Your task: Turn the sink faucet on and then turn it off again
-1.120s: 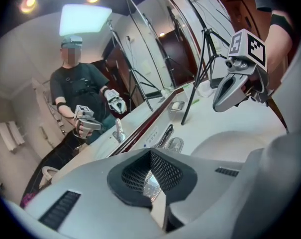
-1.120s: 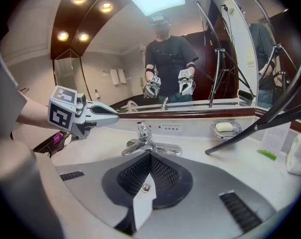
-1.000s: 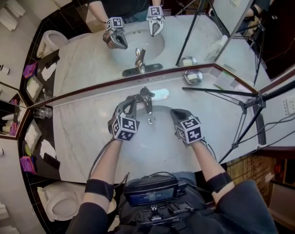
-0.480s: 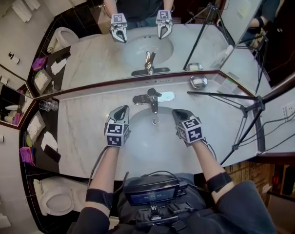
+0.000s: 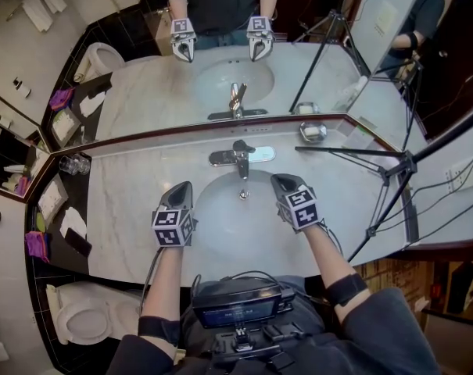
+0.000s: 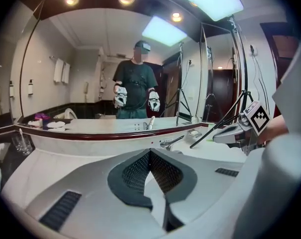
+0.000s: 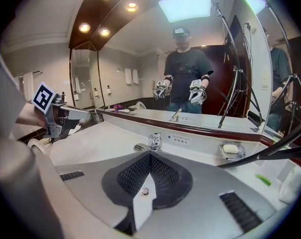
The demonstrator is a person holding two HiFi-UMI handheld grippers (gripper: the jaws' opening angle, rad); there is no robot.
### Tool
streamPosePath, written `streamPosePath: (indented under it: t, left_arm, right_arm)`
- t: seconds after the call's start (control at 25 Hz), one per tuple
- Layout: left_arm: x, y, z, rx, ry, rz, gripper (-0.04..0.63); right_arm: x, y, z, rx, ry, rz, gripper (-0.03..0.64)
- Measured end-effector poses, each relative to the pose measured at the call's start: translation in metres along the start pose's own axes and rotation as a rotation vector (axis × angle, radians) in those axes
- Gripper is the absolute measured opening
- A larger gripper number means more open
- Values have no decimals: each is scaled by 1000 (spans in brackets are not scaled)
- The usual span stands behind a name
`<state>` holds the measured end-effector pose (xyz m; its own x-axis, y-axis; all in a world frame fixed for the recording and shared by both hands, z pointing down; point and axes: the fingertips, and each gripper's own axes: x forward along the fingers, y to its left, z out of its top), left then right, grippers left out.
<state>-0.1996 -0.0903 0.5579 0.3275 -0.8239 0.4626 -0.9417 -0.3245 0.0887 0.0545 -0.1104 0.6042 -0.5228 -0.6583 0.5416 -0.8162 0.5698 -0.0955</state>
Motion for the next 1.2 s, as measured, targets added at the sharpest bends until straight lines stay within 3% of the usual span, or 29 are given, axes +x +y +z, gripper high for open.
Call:
streamPosePath:
  t: [0.48, 0.56, 0.8, 1.2]
  left_arm:
    - [-10, 5, -10, -16, -3, 23, 3]
    - [-8, 5, -8, -16, -4, 20, 3]
    - [0, 1, -3, -4, 1, 9, 3]
    - [18, 1, -5, -6, 18, -4, 3]
  right_arm:
    - [0, 5, 13, -139, 11, -55, 20]
    - [5, 3, 15, -193, 21, -61, 26]
    - [31, 1, 18, -375, 65, -38, 138]
    - [78, -3, 33, -773, 145, 0, 262]
